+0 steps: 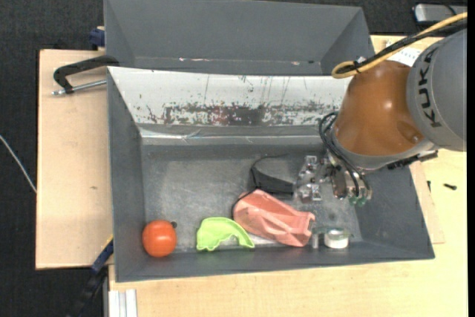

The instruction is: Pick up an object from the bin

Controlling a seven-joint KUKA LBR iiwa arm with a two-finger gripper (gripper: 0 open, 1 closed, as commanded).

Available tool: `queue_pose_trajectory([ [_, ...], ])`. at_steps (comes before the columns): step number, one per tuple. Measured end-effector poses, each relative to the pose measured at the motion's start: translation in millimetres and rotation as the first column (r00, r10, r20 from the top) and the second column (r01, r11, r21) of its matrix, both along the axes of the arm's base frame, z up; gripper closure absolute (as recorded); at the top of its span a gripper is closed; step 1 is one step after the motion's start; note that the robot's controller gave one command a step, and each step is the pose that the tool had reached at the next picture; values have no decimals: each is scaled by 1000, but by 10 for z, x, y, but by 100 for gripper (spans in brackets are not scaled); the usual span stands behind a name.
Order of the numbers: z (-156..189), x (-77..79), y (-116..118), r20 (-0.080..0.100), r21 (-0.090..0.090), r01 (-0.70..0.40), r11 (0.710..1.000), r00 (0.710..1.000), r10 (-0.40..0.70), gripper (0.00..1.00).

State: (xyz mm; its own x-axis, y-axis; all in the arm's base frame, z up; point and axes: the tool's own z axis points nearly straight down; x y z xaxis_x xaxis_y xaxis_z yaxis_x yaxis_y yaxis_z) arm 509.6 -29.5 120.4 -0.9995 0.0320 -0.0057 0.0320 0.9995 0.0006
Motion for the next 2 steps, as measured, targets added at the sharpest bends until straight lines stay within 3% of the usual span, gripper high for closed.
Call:
queue_pose_trajectory([
  [1,60,87,-6,33,-1,3,1000,999,-3,0],
  [2,60,86,-6,33,-1,2,1000,999,-2,0],
])
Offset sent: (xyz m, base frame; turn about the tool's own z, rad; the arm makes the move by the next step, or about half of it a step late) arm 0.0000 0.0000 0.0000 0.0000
